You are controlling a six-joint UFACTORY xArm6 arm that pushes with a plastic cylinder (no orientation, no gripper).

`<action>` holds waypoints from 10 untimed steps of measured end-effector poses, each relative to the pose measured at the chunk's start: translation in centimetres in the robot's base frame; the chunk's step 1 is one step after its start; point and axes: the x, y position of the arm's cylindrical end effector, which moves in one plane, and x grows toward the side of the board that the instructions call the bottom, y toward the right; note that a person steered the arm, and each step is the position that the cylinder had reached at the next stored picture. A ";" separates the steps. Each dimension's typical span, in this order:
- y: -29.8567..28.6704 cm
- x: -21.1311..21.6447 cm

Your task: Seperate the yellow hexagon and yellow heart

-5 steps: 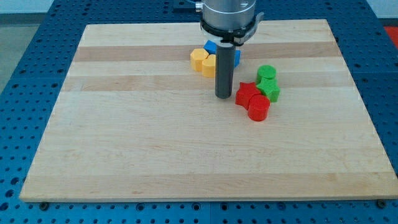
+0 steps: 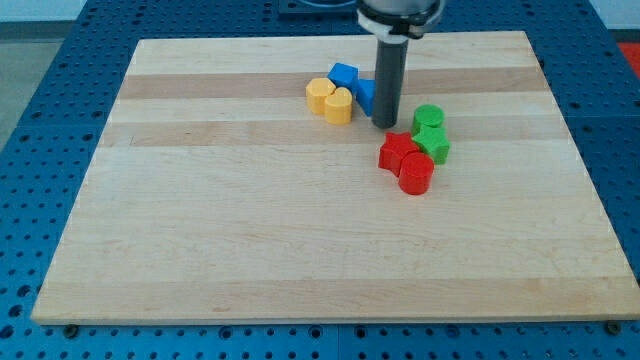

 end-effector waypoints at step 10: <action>-7.2 -3.9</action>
